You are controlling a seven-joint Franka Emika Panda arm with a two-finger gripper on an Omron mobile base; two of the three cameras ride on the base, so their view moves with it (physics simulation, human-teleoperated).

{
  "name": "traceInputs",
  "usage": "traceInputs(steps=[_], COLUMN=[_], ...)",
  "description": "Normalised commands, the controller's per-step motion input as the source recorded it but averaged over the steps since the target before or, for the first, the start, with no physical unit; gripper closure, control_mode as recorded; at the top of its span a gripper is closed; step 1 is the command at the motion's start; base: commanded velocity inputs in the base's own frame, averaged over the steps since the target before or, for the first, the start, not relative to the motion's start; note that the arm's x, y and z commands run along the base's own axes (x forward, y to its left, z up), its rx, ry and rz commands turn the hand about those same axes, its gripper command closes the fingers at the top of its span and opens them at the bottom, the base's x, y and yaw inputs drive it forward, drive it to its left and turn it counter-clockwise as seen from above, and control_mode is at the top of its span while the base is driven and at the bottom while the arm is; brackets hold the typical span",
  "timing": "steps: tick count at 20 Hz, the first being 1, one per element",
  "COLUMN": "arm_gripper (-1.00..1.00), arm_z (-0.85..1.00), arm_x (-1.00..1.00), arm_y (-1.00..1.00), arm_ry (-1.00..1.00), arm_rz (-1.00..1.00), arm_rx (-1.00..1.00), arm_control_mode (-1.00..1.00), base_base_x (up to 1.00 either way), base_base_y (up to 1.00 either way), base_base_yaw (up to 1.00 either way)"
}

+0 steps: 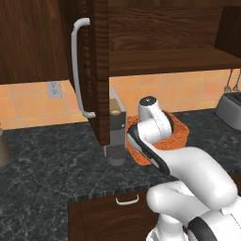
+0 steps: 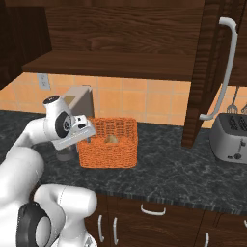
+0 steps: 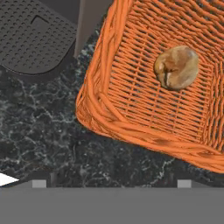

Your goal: Open the cabinet, pick up the bread from the cabinet and place it in the basket. Then move the basket to the dining counter.

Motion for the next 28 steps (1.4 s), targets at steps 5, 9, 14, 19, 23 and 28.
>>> traceInputs(steps=[5,9,14,19,23,28], arm_gripper=[-1.0,-1.0,-1.0,1.0,1.0,1.0], arm_z=[-0.24,-0.35,-0.26,-0.38,-0.58,-0.5], arm_x=[0.27,0.42,0.48,0.08,-0.12,-0.14], arm_y=[0.0,0.0,0.0,0.0,0.0,0.0], arm_ry=[0.0,0.0,0.0,0.03,0.08,0.06], arm_rz=[0.16,0.17,0.17,0.09,0.03,0.02], arm_rx=[-0.08,-0.01,0.0,0.0,0.0,0.0], arm_control_mode=[-1.0,-1.0,-1.0,-1.0,-1.0,-1.0], base_base_x=[0.0,0.0,0.0,0.0,0.0,0.0], base_base_y=[0.0,0.0,0.0,0.0,0.0,0.0], base_base_yaw=[0.0,0.0,0.0,0.0,0.0,0.0])
